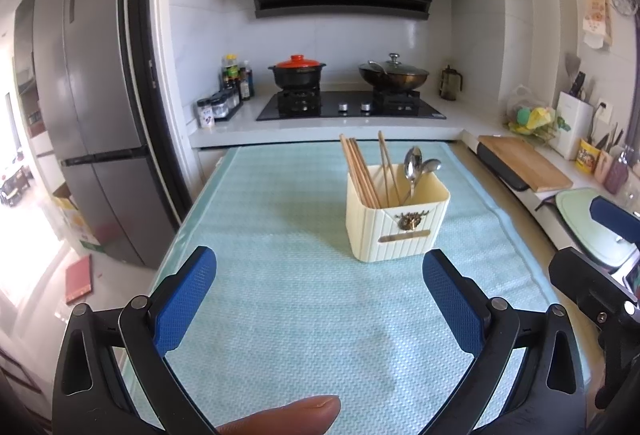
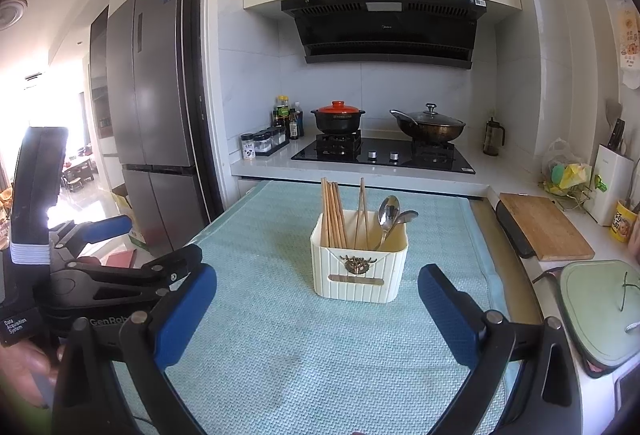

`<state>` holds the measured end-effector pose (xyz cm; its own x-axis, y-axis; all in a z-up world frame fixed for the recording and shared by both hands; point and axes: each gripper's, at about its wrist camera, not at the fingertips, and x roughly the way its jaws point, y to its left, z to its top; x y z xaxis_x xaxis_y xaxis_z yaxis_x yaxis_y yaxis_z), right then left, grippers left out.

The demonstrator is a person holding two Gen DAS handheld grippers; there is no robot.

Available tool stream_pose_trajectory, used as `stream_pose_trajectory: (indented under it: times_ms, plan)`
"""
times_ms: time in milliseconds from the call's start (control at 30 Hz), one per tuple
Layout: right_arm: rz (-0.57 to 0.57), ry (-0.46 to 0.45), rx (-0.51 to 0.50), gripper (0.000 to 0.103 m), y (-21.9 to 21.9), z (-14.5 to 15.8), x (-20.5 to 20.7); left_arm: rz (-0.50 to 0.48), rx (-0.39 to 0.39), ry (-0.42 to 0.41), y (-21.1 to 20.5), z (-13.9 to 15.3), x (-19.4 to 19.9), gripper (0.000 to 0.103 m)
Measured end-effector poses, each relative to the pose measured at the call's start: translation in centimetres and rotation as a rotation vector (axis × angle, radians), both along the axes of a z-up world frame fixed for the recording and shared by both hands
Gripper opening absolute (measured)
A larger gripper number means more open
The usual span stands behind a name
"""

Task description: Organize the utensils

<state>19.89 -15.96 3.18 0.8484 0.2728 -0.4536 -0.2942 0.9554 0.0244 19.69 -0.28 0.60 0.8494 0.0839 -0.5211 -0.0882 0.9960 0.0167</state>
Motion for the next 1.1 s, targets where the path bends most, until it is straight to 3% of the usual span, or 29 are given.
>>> stream_pose_trajectory:
  times_ms: [1100]
  plan:
    - [0.005, 0.007, 0.003, 0.103, -0.01, -0.23, -0.06, -0.015, -0.010, 0.008, -0.54, 0.17, -0.38, 0.103]
